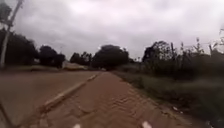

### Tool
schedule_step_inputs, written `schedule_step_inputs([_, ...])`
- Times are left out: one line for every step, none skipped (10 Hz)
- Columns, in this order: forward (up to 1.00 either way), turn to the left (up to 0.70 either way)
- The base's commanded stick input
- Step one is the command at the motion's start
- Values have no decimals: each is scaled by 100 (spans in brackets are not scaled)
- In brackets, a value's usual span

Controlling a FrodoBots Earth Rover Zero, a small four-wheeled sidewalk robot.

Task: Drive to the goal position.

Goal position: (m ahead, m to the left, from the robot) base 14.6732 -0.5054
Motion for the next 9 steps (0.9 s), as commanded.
schedule_step_inputs([50, 4])
schedule_step_inputs([50, 5])
schedule_step_inputs([50, 7])
schedule_step_inputs([50, 6])
schedule_step_inputs([50, 8])
schedule_step_inputs([50, 5])
schedule_step_inputs([50, 1])
schedule_step_inputs([50, 1])
schedule_step_inputs([50, 2])
